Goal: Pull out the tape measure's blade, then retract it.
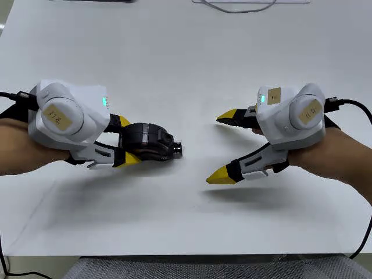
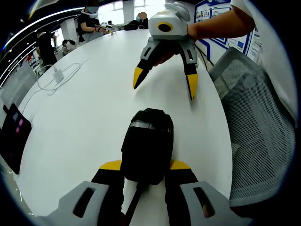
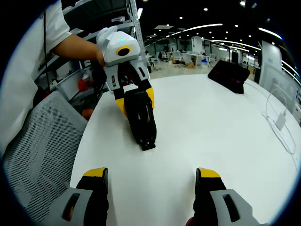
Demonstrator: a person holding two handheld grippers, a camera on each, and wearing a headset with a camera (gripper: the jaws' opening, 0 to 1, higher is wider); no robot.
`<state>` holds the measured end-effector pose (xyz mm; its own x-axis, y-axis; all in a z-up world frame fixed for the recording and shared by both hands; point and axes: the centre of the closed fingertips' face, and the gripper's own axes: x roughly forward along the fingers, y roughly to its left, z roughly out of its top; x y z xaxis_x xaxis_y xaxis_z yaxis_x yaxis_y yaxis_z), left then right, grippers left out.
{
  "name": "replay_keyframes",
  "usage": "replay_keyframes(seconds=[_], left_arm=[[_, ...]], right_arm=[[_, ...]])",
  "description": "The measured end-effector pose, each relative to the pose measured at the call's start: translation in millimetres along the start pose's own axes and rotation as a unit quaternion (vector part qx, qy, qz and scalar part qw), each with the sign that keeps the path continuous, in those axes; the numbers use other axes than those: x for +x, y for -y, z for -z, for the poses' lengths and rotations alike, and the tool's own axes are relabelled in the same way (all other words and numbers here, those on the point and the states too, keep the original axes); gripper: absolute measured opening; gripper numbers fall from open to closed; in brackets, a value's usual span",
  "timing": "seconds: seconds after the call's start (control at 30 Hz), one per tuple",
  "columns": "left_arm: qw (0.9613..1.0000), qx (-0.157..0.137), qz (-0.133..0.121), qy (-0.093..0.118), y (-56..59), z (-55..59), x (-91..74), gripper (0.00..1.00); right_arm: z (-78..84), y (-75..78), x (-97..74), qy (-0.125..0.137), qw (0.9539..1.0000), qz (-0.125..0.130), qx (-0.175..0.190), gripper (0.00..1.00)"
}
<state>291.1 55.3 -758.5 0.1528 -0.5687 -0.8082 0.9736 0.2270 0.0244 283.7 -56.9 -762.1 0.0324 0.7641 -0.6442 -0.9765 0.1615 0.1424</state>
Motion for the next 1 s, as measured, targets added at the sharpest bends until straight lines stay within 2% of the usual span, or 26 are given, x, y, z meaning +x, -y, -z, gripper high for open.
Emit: replay_keyframes(seconds=[0.23,0.63,1.0], left_arm=[[1.0,0.002,-0.004,-0.004,-0.1,0.3,-0.1,0.28],[1.0,0.001,-0.002,-0.005,0.3,0.8,0.2,0.27],[1.0,0.001,-0.002,-0.007,0.2,1.1,0.8,0.27]], right_arm=[[-4.1,2.6,5.9,0.006,1.0,0.001,-0.007,0.66],[-14.7,2.3,25.6,0.02,0.9993,-0.01,-0.029,0.53],[-19.8,-0.8,38.1,0.018,0.9985,-0.015,-0.049,0.42]])
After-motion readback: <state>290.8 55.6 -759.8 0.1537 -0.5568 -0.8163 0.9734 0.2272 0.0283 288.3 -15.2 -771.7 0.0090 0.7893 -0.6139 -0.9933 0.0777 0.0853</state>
